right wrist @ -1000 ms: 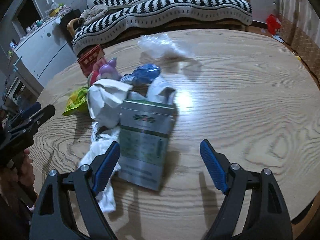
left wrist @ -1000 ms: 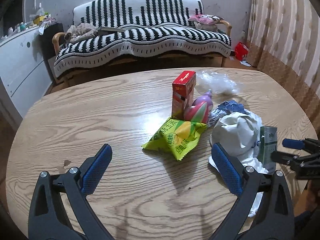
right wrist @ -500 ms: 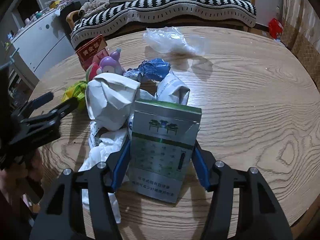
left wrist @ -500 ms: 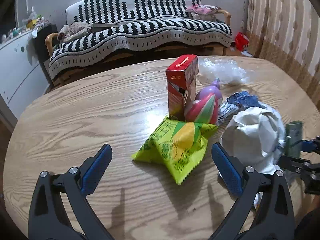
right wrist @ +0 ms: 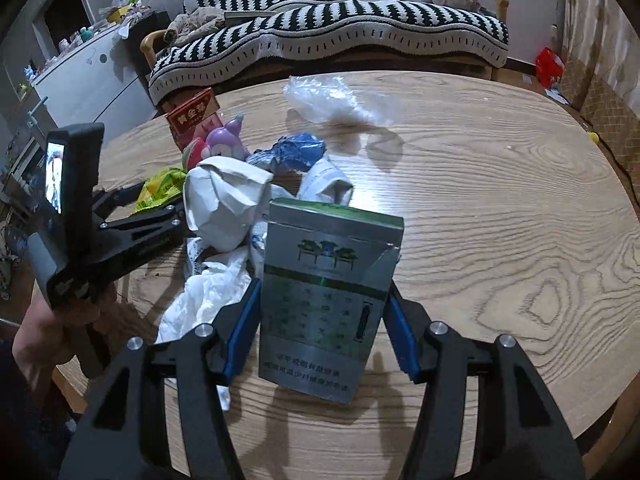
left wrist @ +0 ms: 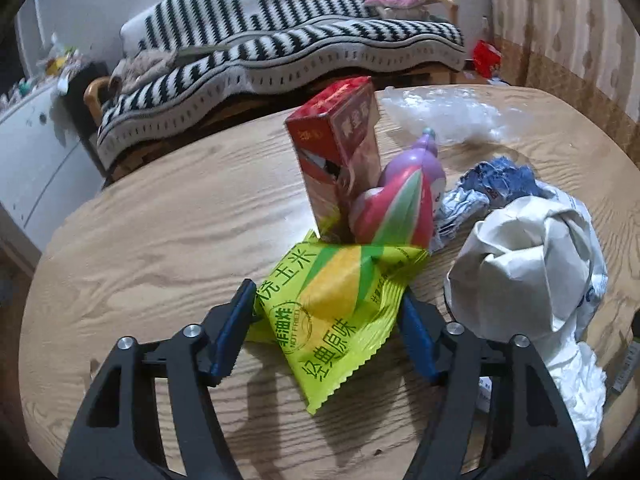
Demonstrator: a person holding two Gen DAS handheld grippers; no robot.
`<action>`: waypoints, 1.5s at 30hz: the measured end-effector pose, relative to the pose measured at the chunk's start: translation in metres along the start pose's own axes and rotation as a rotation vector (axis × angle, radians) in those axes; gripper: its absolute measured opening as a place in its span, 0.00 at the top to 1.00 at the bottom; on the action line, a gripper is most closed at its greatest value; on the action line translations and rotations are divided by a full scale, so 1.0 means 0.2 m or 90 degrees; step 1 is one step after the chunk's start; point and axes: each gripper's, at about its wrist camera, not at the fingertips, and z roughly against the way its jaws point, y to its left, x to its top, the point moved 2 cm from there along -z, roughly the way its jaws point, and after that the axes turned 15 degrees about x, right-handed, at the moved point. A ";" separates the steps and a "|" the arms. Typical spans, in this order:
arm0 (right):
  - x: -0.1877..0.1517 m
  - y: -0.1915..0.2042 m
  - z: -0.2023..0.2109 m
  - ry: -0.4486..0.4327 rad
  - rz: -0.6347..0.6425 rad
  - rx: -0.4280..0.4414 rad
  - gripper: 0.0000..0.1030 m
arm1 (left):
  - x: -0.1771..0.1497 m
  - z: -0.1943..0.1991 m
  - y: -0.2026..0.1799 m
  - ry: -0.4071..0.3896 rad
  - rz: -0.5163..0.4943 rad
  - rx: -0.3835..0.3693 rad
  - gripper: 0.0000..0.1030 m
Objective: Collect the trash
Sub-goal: 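Grasp the green-and-white box with the right tool while the left tool grasps the yellow-green snack bag, then carry both items over the bin and open both tools to drop them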
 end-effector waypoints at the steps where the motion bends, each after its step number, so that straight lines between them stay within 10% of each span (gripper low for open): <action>1: 0.00 -0.01 0.01 -0.002 -0.002 -0.001 0.44 | 0.00 0.00 0.01 0.008 0.008 -0.005 0.48; 17: -0.13 -0.40 0.42 -0.054 -0.060 -0.041 0.44 | 0.12 0.44 0.01 -0.039 0.064 -0.052 0.52; 30: -0.46 -1.06 0.95 -0.116 -0.191 -0.143 0.44 | 0.10 0.92 -1.06 -0.091 -0.111 -0.258 0.52; 45: -1.22 -1.95 1.48 -0.144 -0.421 -0.247 0.44 | -0.20 1.35 -2.24 -0.101 -0.273 -0.453 0.52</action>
